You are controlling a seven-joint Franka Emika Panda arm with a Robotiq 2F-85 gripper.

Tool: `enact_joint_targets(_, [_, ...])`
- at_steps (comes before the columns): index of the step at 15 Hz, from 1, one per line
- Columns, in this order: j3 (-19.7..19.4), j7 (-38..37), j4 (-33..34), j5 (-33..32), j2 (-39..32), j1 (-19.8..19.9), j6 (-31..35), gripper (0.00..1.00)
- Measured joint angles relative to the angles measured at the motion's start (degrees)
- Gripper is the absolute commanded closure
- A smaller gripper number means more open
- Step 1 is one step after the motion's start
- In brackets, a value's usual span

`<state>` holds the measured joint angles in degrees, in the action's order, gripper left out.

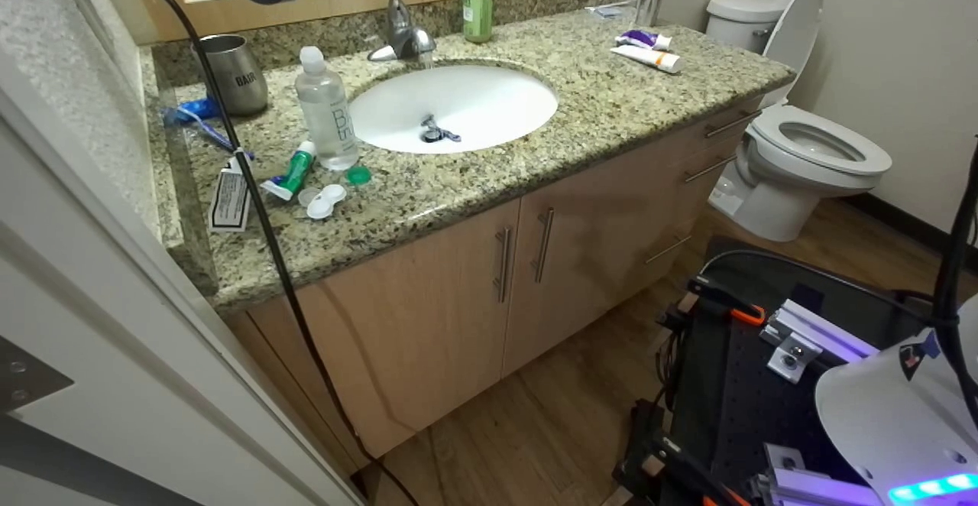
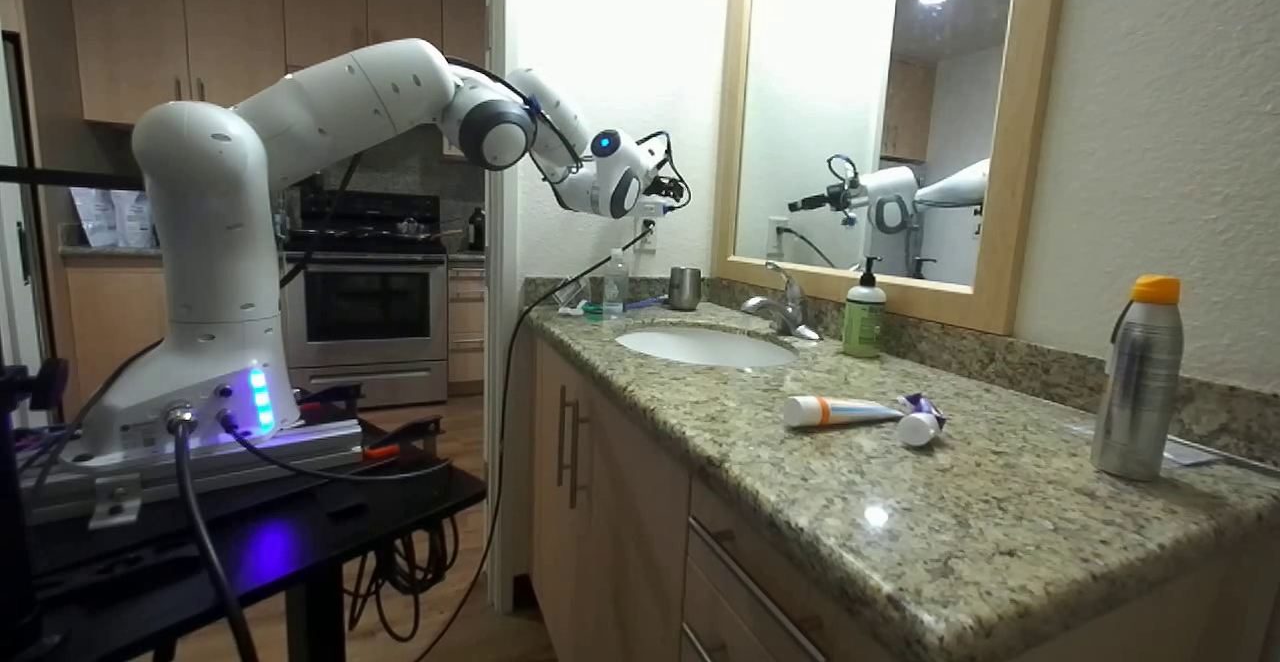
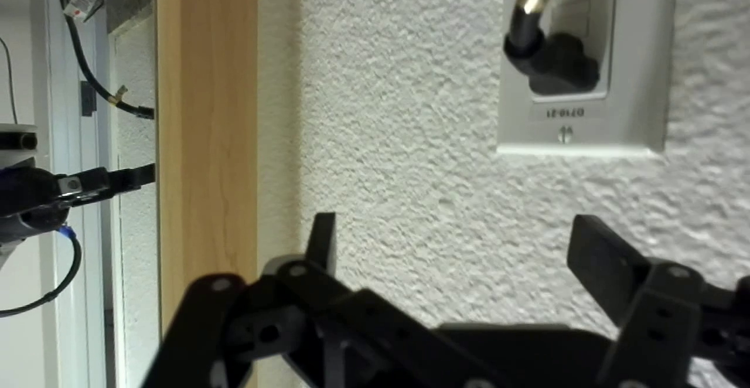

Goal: Put some water on the toothbrush then put it in the silver cup

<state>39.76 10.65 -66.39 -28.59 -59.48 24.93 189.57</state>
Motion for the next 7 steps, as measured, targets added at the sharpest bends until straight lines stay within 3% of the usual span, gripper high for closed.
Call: enact_joint_targets(7, [-4.69, -7.01, -6.74, 3.56, 8.52, -1.08, 6.02, 0.0])
